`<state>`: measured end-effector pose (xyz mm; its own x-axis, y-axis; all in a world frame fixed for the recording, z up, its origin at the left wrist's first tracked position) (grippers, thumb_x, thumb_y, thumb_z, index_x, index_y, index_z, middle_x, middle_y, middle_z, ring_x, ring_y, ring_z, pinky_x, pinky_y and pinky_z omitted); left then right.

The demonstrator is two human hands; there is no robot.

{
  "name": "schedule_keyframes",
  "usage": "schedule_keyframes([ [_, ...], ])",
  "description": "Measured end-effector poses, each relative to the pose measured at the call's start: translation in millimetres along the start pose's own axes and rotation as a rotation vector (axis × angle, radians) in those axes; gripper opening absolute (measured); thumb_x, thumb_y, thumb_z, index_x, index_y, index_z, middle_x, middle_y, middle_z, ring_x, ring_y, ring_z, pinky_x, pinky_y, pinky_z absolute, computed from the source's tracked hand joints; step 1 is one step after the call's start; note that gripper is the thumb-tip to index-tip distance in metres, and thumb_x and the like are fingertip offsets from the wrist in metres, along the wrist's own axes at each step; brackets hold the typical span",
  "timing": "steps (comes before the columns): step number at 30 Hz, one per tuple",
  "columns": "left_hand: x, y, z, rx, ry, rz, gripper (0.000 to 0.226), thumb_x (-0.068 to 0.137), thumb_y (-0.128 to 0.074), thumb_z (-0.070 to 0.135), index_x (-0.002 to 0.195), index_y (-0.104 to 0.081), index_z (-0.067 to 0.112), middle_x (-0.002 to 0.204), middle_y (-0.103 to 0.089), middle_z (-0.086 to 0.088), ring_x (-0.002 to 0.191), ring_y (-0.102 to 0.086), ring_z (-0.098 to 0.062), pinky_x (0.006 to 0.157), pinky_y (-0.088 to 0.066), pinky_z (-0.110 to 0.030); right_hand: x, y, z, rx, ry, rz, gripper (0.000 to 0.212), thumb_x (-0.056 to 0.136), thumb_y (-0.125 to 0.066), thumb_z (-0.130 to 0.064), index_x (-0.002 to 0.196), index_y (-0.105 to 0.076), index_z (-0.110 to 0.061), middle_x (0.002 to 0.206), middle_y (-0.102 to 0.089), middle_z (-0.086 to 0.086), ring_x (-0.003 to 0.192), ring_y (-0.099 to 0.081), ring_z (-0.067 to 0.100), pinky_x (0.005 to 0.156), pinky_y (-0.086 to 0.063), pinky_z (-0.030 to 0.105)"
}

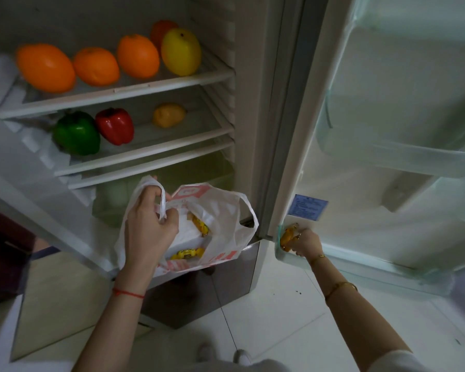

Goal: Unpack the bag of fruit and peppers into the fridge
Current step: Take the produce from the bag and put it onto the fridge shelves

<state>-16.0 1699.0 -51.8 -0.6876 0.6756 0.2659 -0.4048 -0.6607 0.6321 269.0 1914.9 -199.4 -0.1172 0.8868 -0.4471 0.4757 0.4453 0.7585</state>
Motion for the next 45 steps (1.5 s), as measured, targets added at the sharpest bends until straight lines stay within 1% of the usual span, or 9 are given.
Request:
schedule_keyframes([
  [5,-3.2,6.2,-4.6,0.0,-0.003,0.027,0.028,0.071,-0.044,0.044,0.093,-0.048,0.028,0.093,-0.067,-0.002,0.069,-0.069,-0.03,0.056,-0.06,-0.048,-15.3,22.9,-13.6,-0.166,0.059,0.147,0.018,0.088,-0.054,-0.007,0.1,-0.063,0.001,0.091,-0.062,0.016,0.08,-0.059,0.03,0.067,-0.047,0.032],
  [12,-11.4,19.9,-12.0,0.015,0.004,0.068,0.027,0.077,-0.043,0.045,0.096,-0.048,0.028,0.097,-0.066,-0.004,0.07,-0.069,-0.03,0.053,-0.059,-0.046,-64.8,49.3,-87.0,-0.088,0.377,0.287,0.029,0.085,-0.053,-0.015,0.062,-0.059,0.002,0.063,-0.067,0.015,0.065,-0.065,0.033,0.062,-0.055,0.036],
  [15,-16.2,28.1,-13.8,0.042,0.008,0.09,0.028,0.078,-0.04,0.046,0.1,-0.046,0.031,0.094,-0.065,-0.004,0.07,-0.069,-0.031,0.057,-0.06,-0.046,-101.9,53.5,-121.7,-0.137,0.458,0.358,0.037,0.086,-0.054,-0.021,0.055,-0.05,-0.003,0.057,-0.056,0.013,0.055,-0.052,0.032,0.048,-0.037,0.027],
  [20,-23.4,40.1,-17.9,0.104,0.04,0.106,0.031,0.079,-0.038,0.046,0.104,-0.043,0.028,0.09,-0.063,-0.007,0.07,-0.07,-0.031,0.059,-0.059,-0.045,-125.9,11.9,-179.6,0.023,0.741,-0.011,0.034,0.094,-0.058,-0.031,0.069,-0.071,-0.011,0.056,-0.069,-0.002,0.048,-0.065,0.013,0.057,-0.06,0.031],
  [25,-26.2,51.2,-19.8,0.166,0.016,0.104,0.038,0.087,-0.04,0.037,0.119,-0.047,0.019,0.09,-0.063,-0.01,0.065,-0.07,-0.028,0.056,-0.057,-0.041,-91.0,-67.9,-211.3,-0.192,0.741,-0.124,0.038,0.097,-0.05,-0.031,0.086,-0.073,-0.004,0.083,-0.074,0.016,0.079,-0.07,0.03,0.078,-0.055,0.037],
  [29,-24.2,57.8,-23.0,0.184,-0.015,0.111,0.039,0.087,-0.039,0.035,0.12,-0.049,0.017,0.086,-0.064,-0.012,0.064,-0.069,-0.029,0.054,-0.055,-0.042,-58.4,-114.1,-220.5,-0.484,0.723,-0.151,0.043,0.104,-0.033,-0.031,0.095,-0.067,-0.007,0.096,-0.069,0.016,0.09,-0.064,0.03,0.06,-0.044,0.028],
  [31,-22.2,58.7,-24.5,0.168,-0.018,0.11,0.039,0.088,-0.04,0.033,0.121,-0.05,0.016,0.086,-0.064,-0.013,0.063,-0.068,-0.03,0.053,-0.055,-0.042,-42.5,-127.8,-216.4,-0.558,0.699,-0.216,0.038,0.104,-0.034,-0.024,0.111,-0.065,-0.003,0.108,-0.068,0.018,0.101,-0.063,0.032,0.072,-0.048,0.031],
  [37,-12.1,60.8,-29.0,0.163,0.011,0.104,0.031,0.092,-0.046,0.021,0.123,-0.048,0.016,0.079,-0.052,-0.003,0.06,-0.059,-0.031,0.05,-0.043,-0.033,-5.3,-143.0,-214.1,-0.525,0.658,-0.204,0.027,0.1,-0.04,-0.019,0.098,-0.064,-0.006,0.103,-0.069,0.015,0.096,-0.065,0.031,0.073,-0.045,0.03],
  [45,-2.9,55.1,-31.8,0.152,0.023,0.028,0.045,0.096,-0.049,0.018,0.139,-0.038,0.016,0.088,-0.059,-0.007,0.065,-0.061,-0.026,0.054,-0.05,-0.036,16.7,-150.6,-203.9,-0.424,0.563,-0.327,0.047,0.092,-0.052,-0.024,0.138,-0.048,-0.016,0.136,-0.049,0.015,0.125,-0.049,0.037,0.102,-0.041,0.038],
])
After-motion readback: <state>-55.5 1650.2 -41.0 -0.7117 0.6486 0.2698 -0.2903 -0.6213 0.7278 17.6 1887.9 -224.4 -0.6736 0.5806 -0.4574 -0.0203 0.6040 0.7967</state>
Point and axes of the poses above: each hand's wrist, its own x-axis towards the middle knuckle, its own y-axis out of the back of the hand, z = x × y, the point moved 3 cm from there along x, towards the middle knuckle
